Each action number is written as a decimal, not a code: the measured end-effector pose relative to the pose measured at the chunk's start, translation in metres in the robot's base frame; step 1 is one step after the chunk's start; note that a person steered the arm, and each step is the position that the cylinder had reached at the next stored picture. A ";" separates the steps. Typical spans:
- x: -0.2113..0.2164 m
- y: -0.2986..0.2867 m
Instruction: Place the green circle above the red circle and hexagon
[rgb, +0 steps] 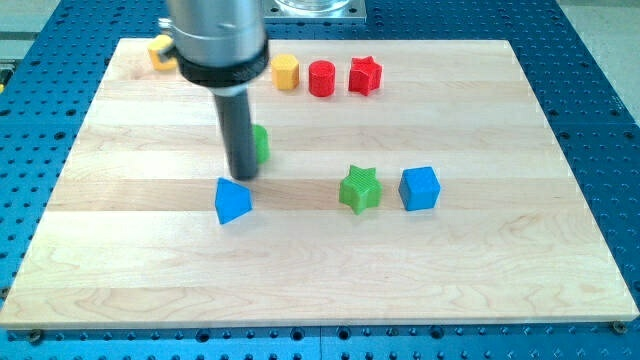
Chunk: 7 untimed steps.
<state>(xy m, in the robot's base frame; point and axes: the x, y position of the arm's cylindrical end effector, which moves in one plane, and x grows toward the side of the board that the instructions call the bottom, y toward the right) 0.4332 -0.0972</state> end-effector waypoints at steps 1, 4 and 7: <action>-0.030 0.018; -0.116 -0.014; -0.194 -0.006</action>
